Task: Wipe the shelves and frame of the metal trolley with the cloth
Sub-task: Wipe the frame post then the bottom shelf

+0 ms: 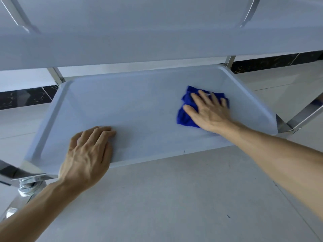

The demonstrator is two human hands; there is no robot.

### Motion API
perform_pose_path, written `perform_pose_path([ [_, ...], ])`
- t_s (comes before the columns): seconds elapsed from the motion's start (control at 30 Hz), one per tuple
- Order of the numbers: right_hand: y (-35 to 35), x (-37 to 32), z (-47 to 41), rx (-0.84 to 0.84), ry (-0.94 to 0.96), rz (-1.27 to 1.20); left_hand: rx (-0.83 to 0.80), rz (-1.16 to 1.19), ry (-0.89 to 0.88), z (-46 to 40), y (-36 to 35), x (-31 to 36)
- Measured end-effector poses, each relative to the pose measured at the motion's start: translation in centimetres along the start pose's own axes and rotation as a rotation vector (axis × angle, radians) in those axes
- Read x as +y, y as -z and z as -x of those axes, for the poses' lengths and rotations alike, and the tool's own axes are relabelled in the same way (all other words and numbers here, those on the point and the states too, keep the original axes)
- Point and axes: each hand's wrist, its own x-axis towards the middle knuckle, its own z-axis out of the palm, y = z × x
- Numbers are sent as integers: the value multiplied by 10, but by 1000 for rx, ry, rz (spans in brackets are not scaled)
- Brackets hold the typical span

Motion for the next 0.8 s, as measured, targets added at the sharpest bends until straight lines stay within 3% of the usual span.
perform_pose_path([
  [0.17,-16,-107,7,-72,370,-24,7,3,10,-2,-3,-4],
  [0.27,-20,-128,37,-147,618,-27,-22,-5,32,-2,-3,-6],
  [0.5,0,-72,79,-122,815,79,-50,34,46,-2,-2,-6],
  [0.67,8,8,87,89,887,147,-44,25,34,-2,-1,-7],
  [0.8,1,14,87,276,881,154,-48,4,32,-3,-2,-3],
])
